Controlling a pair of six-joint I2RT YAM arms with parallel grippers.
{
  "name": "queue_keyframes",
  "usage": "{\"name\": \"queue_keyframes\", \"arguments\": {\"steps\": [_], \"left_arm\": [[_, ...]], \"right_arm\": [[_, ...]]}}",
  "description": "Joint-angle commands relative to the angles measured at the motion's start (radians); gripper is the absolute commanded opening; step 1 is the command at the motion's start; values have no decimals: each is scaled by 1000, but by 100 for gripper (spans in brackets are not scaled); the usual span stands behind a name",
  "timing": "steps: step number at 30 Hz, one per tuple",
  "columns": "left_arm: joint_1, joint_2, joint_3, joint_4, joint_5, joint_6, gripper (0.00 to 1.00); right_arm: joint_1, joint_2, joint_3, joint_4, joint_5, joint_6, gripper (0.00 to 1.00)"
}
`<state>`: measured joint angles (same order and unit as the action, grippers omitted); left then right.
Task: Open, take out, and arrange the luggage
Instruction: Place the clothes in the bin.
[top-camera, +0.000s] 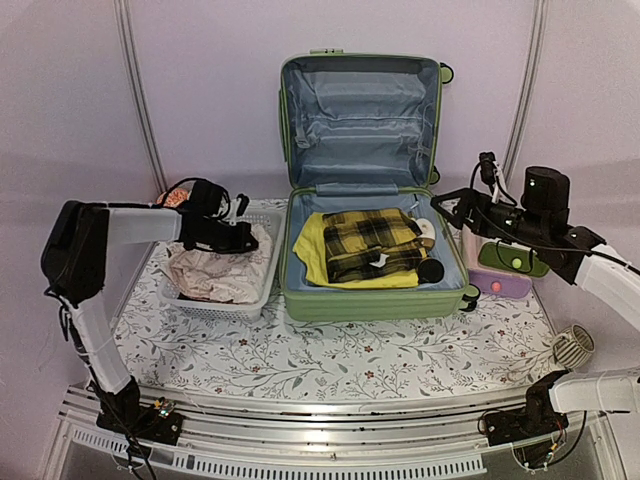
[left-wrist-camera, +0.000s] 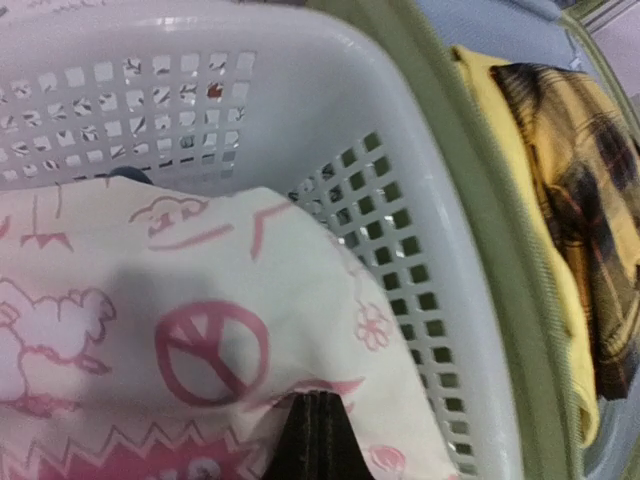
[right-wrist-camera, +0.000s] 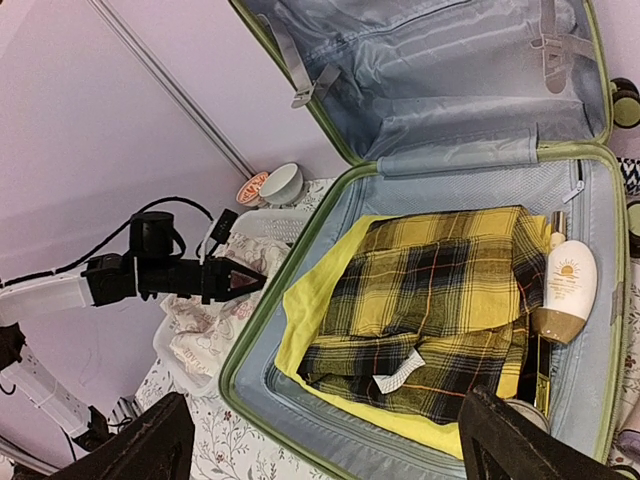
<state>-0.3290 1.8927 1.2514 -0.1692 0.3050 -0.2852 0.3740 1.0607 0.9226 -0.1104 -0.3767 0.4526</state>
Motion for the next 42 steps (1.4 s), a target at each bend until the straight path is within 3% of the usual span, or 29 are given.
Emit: {"name": "queue_keyframes", "arguments": {"steps": [1,11,16,23,34,42], "left_arm": [[-6,-173,-55,8,34,5,0],[-16,-550,-386,-70,204,-91,0],[-13,-581,-524,-12,165,-112,0],[-14,-520,-460,-66,114,-89,0],[-15,-713,-374,-131,90,-74,0],[-16,-760,-316,-192,83,-72,0]], "right_arm": [[6,-19,-23,26,-14,12,94],[6,13,-21,35,-60,9,94],[6,24,-29,61,-85,23,94],[7,18,-33,49,-86,32,93],[7,29,-45,56,-72,25,94],[6,39,-50,71,-84,26,94]]}}
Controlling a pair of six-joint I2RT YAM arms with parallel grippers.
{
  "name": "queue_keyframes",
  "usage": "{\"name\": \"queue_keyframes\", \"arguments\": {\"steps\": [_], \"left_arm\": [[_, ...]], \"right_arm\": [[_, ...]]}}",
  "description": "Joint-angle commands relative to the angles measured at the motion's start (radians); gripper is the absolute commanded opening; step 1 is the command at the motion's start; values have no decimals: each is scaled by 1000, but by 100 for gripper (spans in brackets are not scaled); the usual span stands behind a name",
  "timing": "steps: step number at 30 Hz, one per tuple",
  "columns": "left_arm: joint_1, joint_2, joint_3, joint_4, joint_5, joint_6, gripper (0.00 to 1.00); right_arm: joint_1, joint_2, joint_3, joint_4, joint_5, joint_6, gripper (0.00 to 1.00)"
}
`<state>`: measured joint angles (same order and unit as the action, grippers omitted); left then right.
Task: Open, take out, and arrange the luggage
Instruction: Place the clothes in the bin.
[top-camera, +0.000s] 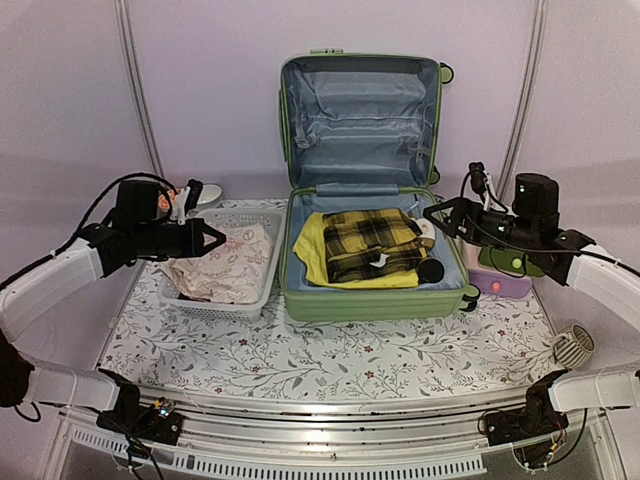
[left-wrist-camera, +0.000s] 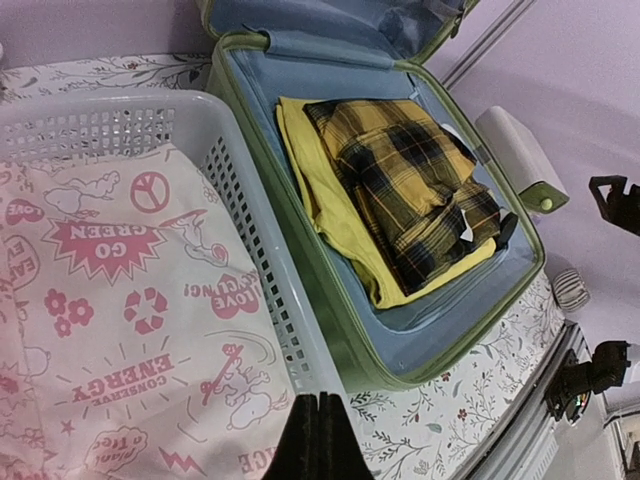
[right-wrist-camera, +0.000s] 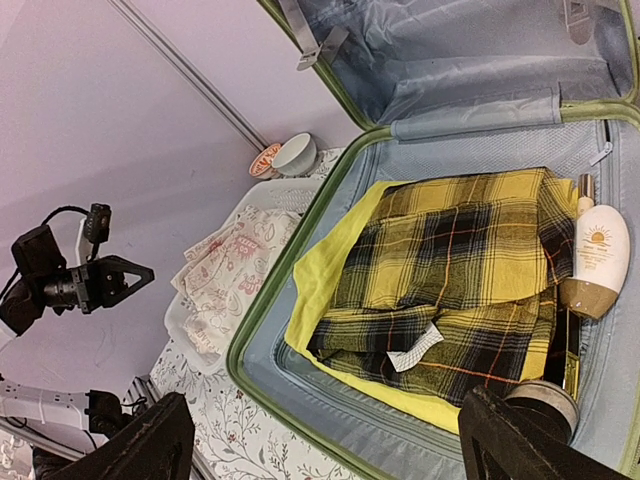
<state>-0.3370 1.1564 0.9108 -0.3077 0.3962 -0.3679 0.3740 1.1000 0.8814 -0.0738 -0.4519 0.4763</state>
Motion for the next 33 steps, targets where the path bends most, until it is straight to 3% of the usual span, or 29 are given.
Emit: {"name": "queue_keyframes", "arguments": {"steps": [1,17,33], "left_arm": [[-7,-33,26,-53,-8,9,0],[-6,-171,23,-16,-27,-3,2],[-5,-210,-9,35,-13,0,6]], "right_arm": [[6,-1,-13,35,-10,2,94],[7,-26,-42,30,2,0,94],[6,-12,-49,48,-13,21,94]]}}
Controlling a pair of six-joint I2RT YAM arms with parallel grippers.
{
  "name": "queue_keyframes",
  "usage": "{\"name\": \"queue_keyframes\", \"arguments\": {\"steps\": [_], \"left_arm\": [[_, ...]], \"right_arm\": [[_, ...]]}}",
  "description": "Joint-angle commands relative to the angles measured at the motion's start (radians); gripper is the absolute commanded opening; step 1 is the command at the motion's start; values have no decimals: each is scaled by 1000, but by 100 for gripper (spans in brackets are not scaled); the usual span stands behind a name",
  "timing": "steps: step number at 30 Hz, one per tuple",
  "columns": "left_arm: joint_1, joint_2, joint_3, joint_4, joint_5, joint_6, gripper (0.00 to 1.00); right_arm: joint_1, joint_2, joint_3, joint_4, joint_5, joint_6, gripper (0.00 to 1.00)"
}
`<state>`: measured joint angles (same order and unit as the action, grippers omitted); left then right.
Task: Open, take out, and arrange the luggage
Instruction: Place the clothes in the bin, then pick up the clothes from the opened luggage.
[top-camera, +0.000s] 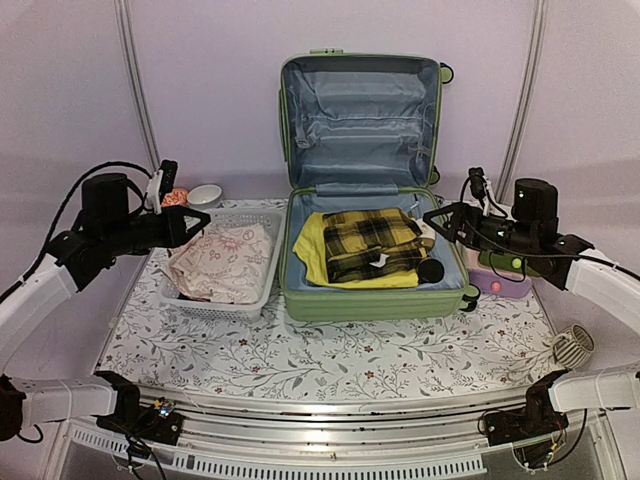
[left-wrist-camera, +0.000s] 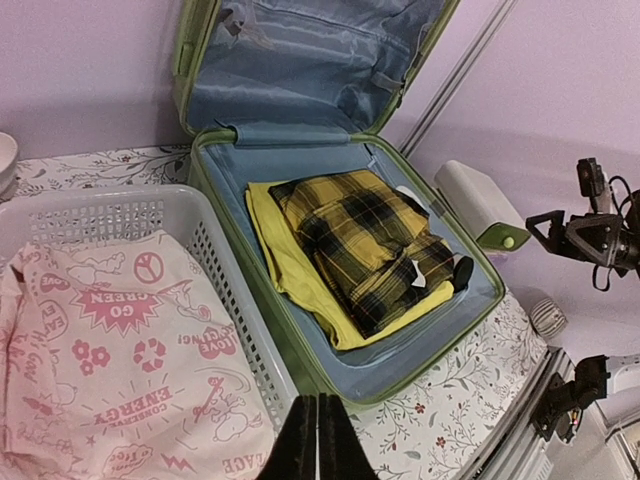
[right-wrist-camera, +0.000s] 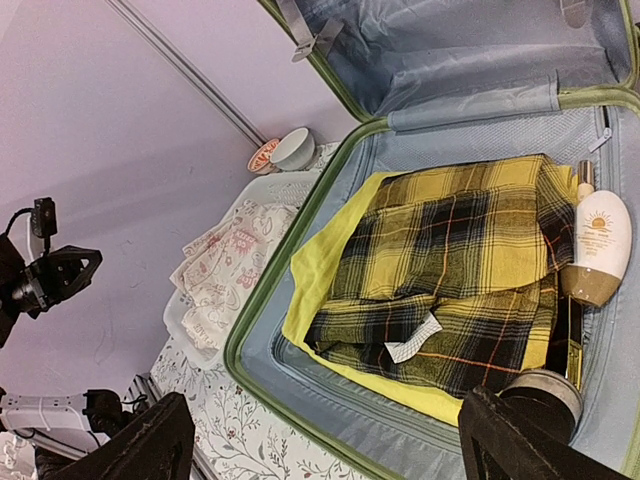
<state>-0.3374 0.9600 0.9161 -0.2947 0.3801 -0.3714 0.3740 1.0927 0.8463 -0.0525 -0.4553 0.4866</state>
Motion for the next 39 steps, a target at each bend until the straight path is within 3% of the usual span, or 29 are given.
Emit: {"name": "queue_keyframes", "arguments": {"steps": [1,19,29,34,39], "left_arm": [[-6,-14,-13,23,3,3,6],[-5,-66,-19,27,-5,4,11],[-6,-50,-38,57,25,-10,20],[-5,-34,-53,77,49,-19,32],[-6,-20,-98,124,71,-46,62]], "right_arm": [[7,-5,-12,25,-9,10,94],[6,-12,10,1,-2,1,94],[6,-7,6,-1,-3,-4,94],[6,-11,11,-26,20,-14,94],[6,-3,29,-95,103,-13,97]]}}
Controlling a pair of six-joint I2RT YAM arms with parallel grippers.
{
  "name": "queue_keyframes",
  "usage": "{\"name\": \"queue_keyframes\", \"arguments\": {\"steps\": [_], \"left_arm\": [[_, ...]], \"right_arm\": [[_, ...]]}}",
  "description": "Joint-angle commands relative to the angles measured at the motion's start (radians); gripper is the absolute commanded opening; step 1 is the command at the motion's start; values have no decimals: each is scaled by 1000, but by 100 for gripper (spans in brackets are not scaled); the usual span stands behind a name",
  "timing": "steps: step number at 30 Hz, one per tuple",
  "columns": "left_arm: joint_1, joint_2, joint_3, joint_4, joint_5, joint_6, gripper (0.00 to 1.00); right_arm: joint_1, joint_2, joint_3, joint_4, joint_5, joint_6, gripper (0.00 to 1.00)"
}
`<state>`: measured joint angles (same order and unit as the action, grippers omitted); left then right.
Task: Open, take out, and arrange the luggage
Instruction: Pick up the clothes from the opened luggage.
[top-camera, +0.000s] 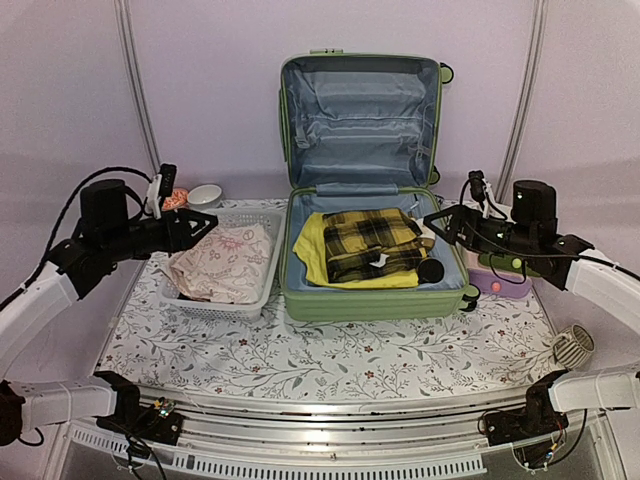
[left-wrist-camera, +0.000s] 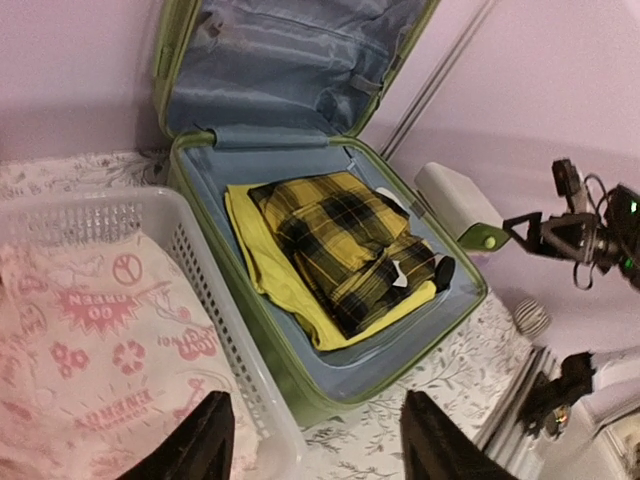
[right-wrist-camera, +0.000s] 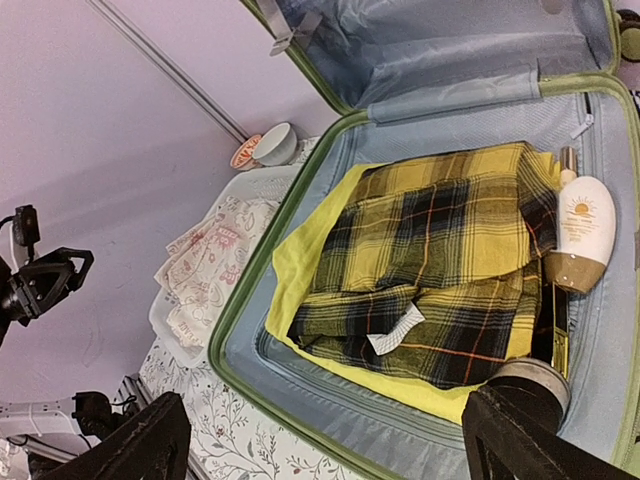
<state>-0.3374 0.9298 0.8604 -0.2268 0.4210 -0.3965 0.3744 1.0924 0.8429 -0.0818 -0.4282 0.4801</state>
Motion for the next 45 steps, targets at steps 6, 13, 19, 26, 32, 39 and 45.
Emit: {"name": "queue_keyframes", "arguments": {"steps": [6,13,19,26,32,39,45], "left_arm": [[-9,51,-86,112,67,-73,84],[-68,131,-92,139,60,-105,98],[-156,218,-73,183,42,-100,95],[-246,297,-19,199,3,-53,91],[-277,309,8,194,-47,2,89],[-277,261,-5,200,-78,25,89],[-278,230,-36,196,-95,35,89]], "right_arm": [[-12,63,96,-213,163,75,99],[-23,128,104,-223,38,-22,99],[11,287,231,-372,69,-120,93],[68,425,348,-432,107,-176,82],[248,506,453,-454,295,-403,87],[301,511,450,-370,338,-706,93],[303,551,532,-471,347,-862,95]]}}
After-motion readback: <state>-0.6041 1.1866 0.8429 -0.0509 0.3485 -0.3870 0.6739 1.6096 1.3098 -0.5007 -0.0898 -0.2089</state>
